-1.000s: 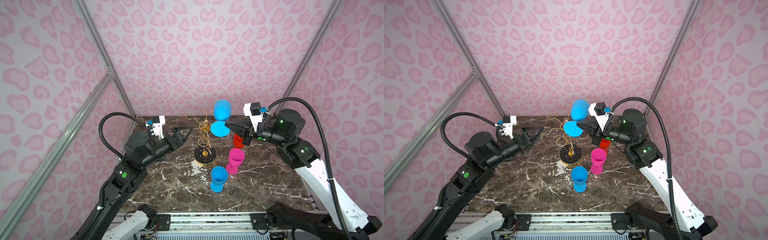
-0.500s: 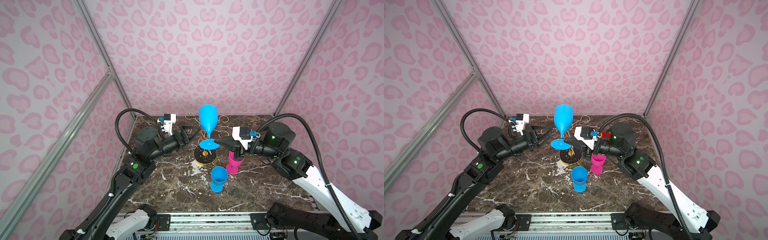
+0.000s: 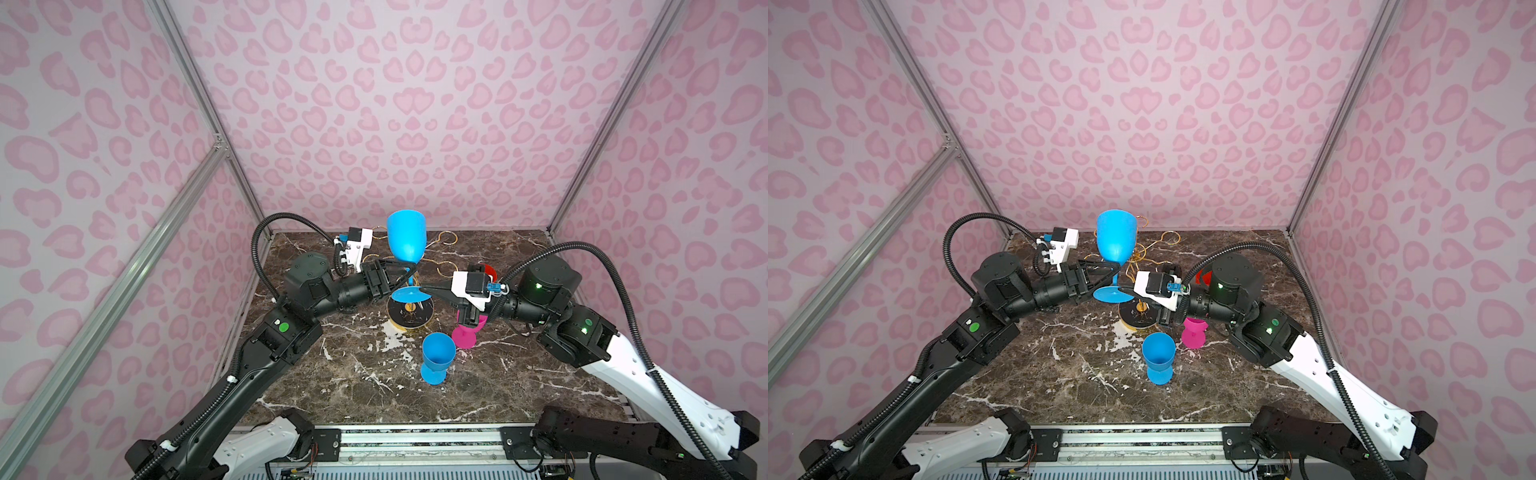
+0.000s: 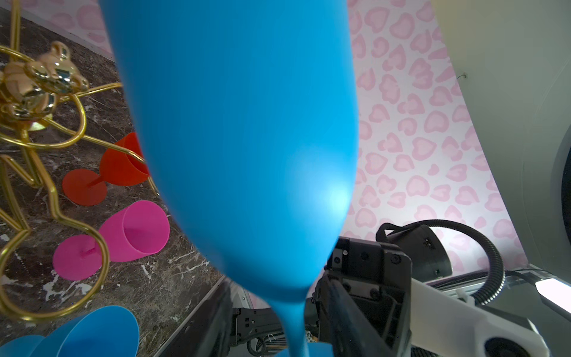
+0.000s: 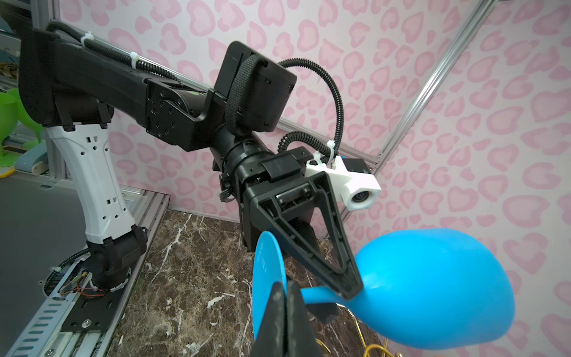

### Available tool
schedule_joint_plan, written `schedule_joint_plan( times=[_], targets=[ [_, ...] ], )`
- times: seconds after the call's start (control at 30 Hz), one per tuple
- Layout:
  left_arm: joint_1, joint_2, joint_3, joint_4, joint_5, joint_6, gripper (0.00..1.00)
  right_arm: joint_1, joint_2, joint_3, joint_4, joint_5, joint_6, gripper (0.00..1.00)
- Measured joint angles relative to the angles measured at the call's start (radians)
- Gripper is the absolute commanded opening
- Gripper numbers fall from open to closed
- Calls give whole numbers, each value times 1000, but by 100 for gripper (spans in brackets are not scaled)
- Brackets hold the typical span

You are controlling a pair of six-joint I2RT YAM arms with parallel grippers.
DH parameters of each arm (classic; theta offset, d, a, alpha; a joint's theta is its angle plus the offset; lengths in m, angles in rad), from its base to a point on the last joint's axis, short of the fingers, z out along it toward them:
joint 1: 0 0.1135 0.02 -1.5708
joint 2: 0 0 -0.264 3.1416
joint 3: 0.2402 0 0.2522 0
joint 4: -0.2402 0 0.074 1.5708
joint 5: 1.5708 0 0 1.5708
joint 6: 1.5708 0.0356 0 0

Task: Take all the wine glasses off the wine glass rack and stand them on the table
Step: 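Close the left gripper on the blue glass's stem while the right holds its foot, then open the right gripper off the glass foot and draw it back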

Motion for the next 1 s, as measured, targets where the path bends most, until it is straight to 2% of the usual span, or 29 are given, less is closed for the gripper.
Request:
schedule_joint_plan(
  times=[0.47, 0.97, 1.0],
  targets=[
    [-26, 34, 23, 29, 31, 7, 37, 11, -7, -2, -19, 22, -59, 0],
    [-29, 45, 45, 24, 86, 48, 37, 13, -54, -2, -42, 73, -86, 0],
    [-29, 45, 45, 24, 88, 51, 33, 13, -56, -2, -43, 76, -86, 0]
  ],
)
